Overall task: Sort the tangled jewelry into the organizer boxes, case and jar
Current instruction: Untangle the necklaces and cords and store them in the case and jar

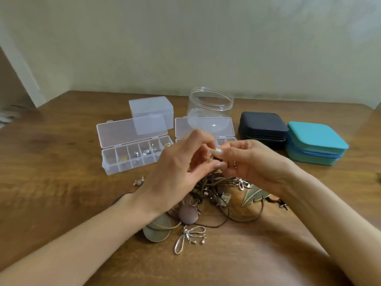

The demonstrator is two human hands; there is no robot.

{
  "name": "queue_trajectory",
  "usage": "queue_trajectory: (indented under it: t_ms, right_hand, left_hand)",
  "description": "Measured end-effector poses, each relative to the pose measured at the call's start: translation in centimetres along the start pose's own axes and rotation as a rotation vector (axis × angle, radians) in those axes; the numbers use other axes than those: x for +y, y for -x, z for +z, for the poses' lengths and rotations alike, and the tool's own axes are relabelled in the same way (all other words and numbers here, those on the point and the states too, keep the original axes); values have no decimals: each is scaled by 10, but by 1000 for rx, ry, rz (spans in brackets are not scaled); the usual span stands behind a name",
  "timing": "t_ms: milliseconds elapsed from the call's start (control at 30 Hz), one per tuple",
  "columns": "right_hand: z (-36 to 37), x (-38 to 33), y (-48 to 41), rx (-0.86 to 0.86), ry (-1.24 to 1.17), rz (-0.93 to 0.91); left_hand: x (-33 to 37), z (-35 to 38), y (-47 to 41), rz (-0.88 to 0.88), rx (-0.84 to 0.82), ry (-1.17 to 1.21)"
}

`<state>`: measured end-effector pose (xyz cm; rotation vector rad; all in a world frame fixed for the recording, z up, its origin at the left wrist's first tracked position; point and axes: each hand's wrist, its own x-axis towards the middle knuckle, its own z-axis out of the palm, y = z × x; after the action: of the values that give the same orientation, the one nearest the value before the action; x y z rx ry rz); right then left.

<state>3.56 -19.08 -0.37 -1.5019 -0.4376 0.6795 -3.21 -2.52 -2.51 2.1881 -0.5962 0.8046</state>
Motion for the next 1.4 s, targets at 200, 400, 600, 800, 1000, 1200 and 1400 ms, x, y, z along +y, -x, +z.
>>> queue_trajectory:
  t_ms: [200, 400, 600, 800, 1000, 1200, 1400]
  right_hand:
    - [5, 2, 1, -14, -13, -59]
    - [6, -2, 4, 126, 170, -152]
    - [5, -3, 2, 139, 178, -158]
    - [1, -2, 0, 148, 184, -199]
    - [-1, -2, -1, 132, 183, -217]
    - [-9, -6, 2, 157, 179, -243]
    - [-36, -21, -1, 378, 250, -278]
  left_hand:
    - [1, -37, -22, -271, -54, 165]
    - [-53, -118, -37, -461, -69, -86]
    - [-86, -125, -15, -578, -178, -346]
    - [-96, -122, -8, -621, -391, -442]
    - [-95, -123, -8, -574, -424, -476]
    - [-95, -127, -10, -504, -40, -434]
    - [-57, -107, -28, -411, -113, -260]
